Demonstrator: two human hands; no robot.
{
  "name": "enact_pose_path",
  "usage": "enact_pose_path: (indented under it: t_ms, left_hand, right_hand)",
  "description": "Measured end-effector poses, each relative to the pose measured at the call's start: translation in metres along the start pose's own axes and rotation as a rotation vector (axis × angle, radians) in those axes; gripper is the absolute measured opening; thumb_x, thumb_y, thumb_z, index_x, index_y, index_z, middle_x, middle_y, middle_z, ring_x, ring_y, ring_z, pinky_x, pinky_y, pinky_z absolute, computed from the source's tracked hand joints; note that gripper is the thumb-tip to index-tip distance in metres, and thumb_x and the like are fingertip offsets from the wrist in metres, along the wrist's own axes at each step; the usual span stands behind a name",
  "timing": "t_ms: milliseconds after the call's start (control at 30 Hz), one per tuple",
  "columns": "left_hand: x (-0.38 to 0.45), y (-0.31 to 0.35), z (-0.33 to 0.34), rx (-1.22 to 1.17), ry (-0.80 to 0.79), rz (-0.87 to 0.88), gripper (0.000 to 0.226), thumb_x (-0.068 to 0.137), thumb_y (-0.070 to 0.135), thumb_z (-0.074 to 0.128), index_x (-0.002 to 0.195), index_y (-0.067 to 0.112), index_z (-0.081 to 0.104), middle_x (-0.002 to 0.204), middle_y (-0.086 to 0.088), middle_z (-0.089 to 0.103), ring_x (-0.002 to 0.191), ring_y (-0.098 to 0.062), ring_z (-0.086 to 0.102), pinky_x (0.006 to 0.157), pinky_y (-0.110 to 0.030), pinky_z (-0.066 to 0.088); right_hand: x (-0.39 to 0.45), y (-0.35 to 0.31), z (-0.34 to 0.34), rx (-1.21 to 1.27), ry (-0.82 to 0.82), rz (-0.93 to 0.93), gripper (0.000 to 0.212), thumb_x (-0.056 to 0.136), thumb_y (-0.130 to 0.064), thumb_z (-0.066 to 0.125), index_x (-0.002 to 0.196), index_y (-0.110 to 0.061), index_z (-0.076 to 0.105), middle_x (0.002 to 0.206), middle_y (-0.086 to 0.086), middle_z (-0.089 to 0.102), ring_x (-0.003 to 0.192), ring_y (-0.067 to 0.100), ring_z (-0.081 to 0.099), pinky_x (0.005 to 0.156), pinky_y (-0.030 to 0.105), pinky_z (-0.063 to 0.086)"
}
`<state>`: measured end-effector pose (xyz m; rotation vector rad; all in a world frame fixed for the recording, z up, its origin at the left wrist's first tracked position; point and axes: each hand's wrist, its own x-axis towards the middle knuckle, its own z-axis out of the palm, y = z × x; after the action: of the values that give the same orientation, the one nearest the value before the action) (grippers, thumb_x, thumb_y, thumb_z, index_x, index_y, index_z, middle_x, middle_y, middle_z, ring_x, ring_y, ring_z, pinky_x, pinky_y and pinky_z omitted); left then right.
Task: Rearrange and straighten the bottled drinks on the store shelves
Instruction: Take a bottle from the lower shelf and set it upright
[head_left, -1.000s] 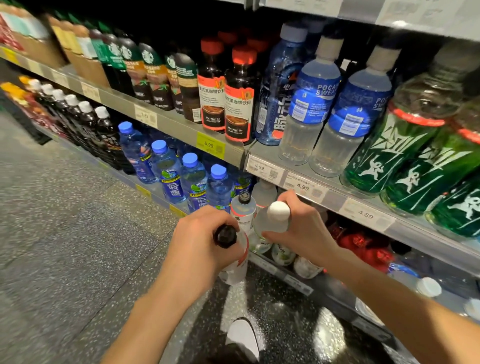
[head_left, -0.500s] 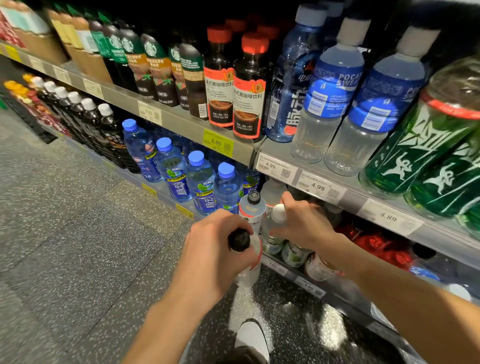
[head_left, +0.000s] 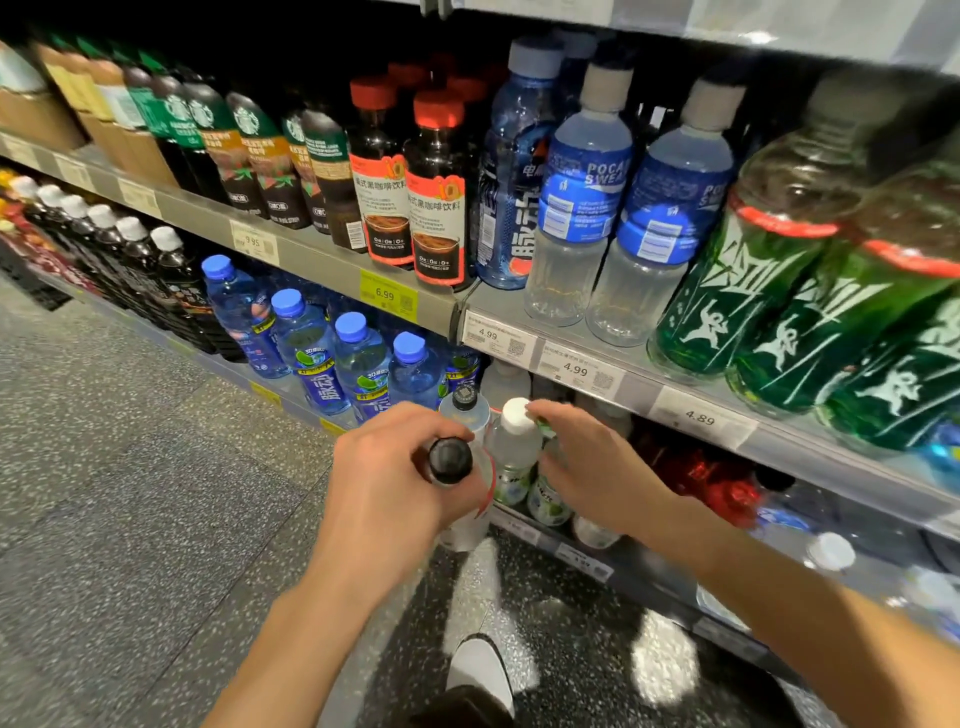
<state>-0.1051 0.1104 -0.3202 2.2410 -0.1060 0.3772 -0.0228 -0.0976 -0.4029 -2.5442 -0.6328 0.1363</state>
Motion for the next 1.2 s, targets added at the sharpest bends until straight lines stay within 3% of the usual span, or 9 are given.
enact_pose_path:
  t_ms: [167, 267, 433, 533, 667, 800, 900, 1000, 1200]
  left_hand:
    - [-0.005, 0.019, -0.001, 0.029, -0.011, -0.005, 0.025, 0.055, 0.043, 0.065, 0.074, 0.029, 0.074, 0.074, 0.017, 0.068, 0.071, 0.003, 0.060, 0.065, -0.005, 0.040]
    - [-0.012, 0.035, 0.002, 0.066, -0.055, 0.017, 0.028, 0.054, 0.046, 0.063, 0.074, 0.030, 0.074, 0.073, 0.015, 0.068, 0.075, -0.002, 0.063, 0.066, -0.012, 0.044]
    - [-0.020, 0.074, 0.015, 0.087, -0.148, 0.136, 0.030, 0.055, 0.048, 0.062, 0.072, 0.027, 0.072, 0.071, 0.015, 0.067, 0.079, 0.010, 0.060, 0.067, -0.003, 0.040]
    - [-0.024, 0.103, 0.029, 0.073, -0.224, 0.198, 0.025, 0.054, 0.046, 0.063, 0.070, 0.030, 0.071, 0.065, 0.015, 0.065, 0.077, 0.009, 0.060, 0.066, -0.004, 0.040]
    - [-0.033, 0.149, 0.061, 0.048, -0.344, 0.307, 0.021, 0.053, 0.041, 0.063, 0.070, 0.030, 0.069, 0.073, 0.009, 0.068, 0.073, -0.003, 0.063, 0.068, -0.024, 0.047]
    - [-0.043, 0.200, 0.097, -0.026, -0.445, 0.360, 0.018, 0.053, 0.044, 0.063, 0.071, 0.044, 0.062, 0.082, 0.017, 0.069, 0.076, 0.004, 0.063, 0.066, -0.012, 0.044]
    - [-0.053, 0.237, 0.128, -0.096, -0.505, 0.387, 0.020, 0.052, 0.042, 0.062, 0.072, 0.042, 0.063, 0.085, 0.021, 0.068, 0.076, 0.000, 0.063, 0.065, -0.008, 0.042]
    - [-0.064, 0.274, 0.161, -0.131, -0.563, 0.403, 0.022, 0.050, 0.040, 0.061, 0.072, 0.037, 0.065, 0.083, 0.016, 0.068, 0.077, -0.004, 0.063, 0.066, -0.011, 0.044]
    - [-0.083, 0.338, 0.219, -0.141, -0.626, 0.446, 0.023, 0.049, 0.039, 0.063, 0.070, 0.032, 0.067, 0.076, 0.013, 0.070, 0.073, -0.004, 0.065, 0.069, -0.019, 0.049]
  right_hand:
    - [-0.082, 0.020, -0.018, -0.020, 0.007, -0.099, 0.045, 0.089, -0.017, 0.057, 0.131, -0.027, 0.046, 0.123, -0.001, 0.062, 0.111, 0.013, 0.057, 0.095, 0.024, 0.046]
    - [-0.130, 0.035, -0.039, -0.039, 0.015, 0.030, 0.045, 0.088, -0.024, 0.060, 0.131, -0.031, 0.051, 0.126, -0.004, 0.063, 0.113, 0.010, 0.058, 0.092, 0.015, 0.042]
    - [-0.206, 0.061, -0.072, -0.031, -0.006, 0.219, 0.043, 0.090, -0.050, 0.048, 0.132, -0.040, 0.049, 0.123, -0.014, 0.062, 0.109, 0.009, 0.061, 0.093, 0.031, 0.049]
    - [-0.246, 0.064, -0.095, -0.006, 0.050, 0.264, 0.044, 0.090, -0.044, 0.056, 0.134, -0.036, 0.053, 0.123, -0.020, 0.059, 0.109, 0.001, 0.057, 0.092, 0.021, 0.044]
    - [-0.295, 0.071, -0.125, 0.025, 0.137, 0.305, 0.050, 0.085, -0.042, 0.055, 0.131, -0.025, 0.058, 0.124, -0.014, 0.061, 0.112, 0.007, 0.060, 0.095, 0.019, 0.044]
    - [-0.337, 0.087, -0.153, 0.048, 0.268, 0.271, 0.039, 0.085, -0.031, 0.067, 0.122, -0.021, 0.064, 0.118, -0.018, 0.062, 0.110, 0.001, 0.059, 0.096, 0.017, 0.045]
    - [-0.366, 0.100, -0.174, 0.016, 0.300, 0.261, 0.039, 0.087, -0.028, 0.069, 0.124, -0.017, 0.063, 0.123, -0.010, 0.064, 0.113, 0.007, 0.060, 0.096, 0.022, 0.046]
    - [-0.394, 0.113, -0.192, 0.047, 0.308, 0.295, 0.040, 0.088, -0.024, 0.072, 0.126, -0.023, 0.062, 0.121, -0.019, 0.056, 0.110, 0.000, 0.055, 0.095, 0.021, 0.044]
    - [-0.444, 0.143, -0.217, 0.170, 0.287, 0.380, 0.049, 0.085, -0.044, 0.072, 0.129, -0.032, 0.056, 0.126, -0.018, 0.056, 0.116, 0.002, 0.054, 0.099, 0.032, 0.048]
